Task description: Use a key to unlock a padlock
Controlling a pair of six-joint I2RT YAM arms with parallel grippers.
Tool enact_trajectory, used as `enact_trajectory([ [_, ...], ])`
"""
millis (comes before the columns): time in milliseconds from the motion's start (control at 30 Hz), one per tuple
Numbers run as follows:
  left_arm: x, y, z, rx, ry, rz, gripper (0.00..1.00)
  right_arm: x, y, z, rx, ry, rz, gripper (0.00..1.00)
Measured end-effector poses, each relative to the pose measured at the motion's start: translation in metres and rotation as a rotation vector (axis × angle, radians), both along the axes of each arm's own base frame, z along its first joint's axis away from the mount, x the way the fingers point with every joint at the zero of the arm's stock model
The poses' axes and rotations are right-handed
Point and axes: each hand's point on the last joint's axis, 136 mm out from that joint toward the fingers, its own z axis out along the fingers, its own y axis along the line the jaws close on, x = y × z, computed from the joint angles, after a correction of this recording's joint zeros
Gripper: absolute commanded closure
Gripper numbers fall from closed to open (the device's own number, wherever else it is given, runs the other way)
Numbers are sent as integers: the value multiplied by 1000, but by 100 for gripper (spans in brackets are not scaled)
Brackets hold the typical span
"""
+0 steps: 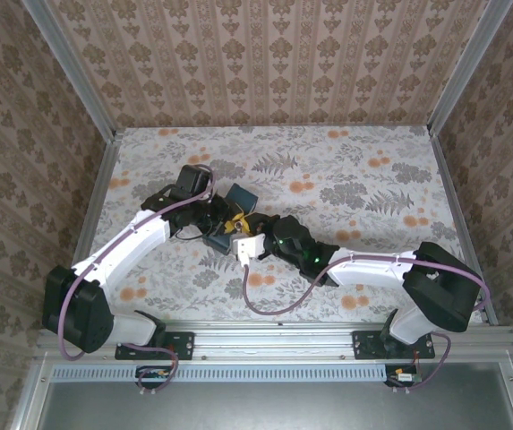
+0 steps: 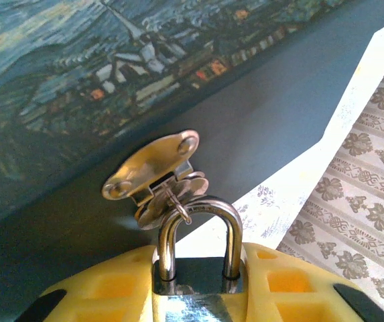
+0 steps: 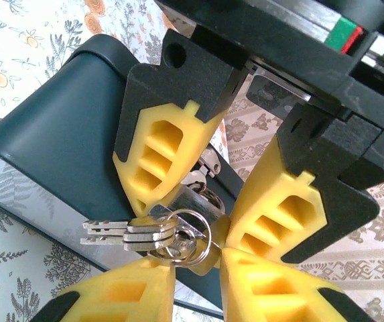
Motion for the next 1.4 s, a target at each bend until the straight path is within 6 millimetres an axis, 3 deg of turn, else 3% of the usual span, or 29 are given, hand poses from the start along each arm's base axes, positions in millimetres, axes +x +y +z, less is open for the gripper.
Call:
enact_trajectory([
  [1300, -6, 13, -16, 56, 72, 26, 100, -12, 20, -17, -191, -174, 32, 76],
  [1400, -1, 5, -9, 12, 49, 15, 100, -31, 36, -23, -190, -169, 108, 83],
])
